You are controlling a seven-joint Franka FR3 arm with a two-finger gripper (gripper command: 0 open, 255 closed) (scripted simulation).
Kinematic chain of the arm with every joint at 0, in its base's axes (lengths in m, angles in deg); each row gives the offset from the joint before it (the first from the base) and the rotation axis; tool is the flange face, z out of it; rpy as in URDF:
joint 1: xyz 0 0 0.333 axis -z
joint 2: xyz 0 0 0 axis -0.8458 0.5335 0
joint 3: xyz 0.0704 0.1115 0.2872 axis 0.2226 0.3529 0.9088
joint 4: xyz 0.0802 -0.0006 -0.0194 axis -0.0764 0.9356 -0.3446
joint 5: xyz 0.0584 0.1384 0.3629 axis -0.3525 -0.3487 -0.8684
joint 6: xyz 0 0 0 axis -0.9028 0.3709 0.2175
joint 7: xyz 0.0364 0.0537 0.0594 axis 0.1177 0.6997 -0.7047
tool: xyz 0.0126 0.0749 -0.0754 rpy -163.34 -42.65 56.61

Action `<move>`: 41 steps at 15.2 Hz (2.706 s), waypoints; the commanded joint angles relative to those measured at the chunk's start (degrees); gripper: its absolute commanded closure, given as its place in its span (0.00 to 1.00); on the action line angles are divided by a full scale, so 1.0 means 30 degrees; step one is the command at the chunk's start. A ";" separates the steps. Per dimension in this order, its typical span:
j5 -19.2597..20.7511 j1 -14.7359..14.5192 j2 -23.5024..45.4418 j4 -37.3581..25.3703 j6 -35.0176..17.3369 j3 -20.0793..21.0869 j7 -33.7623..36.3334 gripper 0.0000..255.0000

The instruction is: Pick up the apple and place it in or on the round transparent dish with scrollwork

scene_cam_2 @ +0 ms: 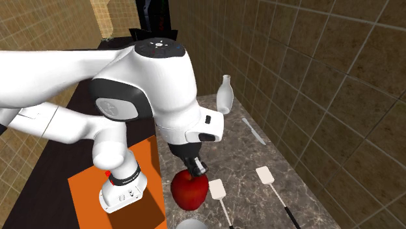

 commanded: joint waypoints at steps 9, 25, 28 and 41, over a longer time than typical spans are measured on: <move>0.1262 0.0130 0.0588 -0.1411 -0.0109 -0.2940 -0.2879 1.00; 0.2646 0.0501 0.0427 0.2299 -0.3853 -0.4743 -0.2711 1.00; 0.2925 0.0511 0.0534 0.2895 -0.4600 -0.5178 -0.2694 1.00; 0.3236 0.0490 0.0702 0.3506 -0.5435 -0.5691 -0.2678 0.00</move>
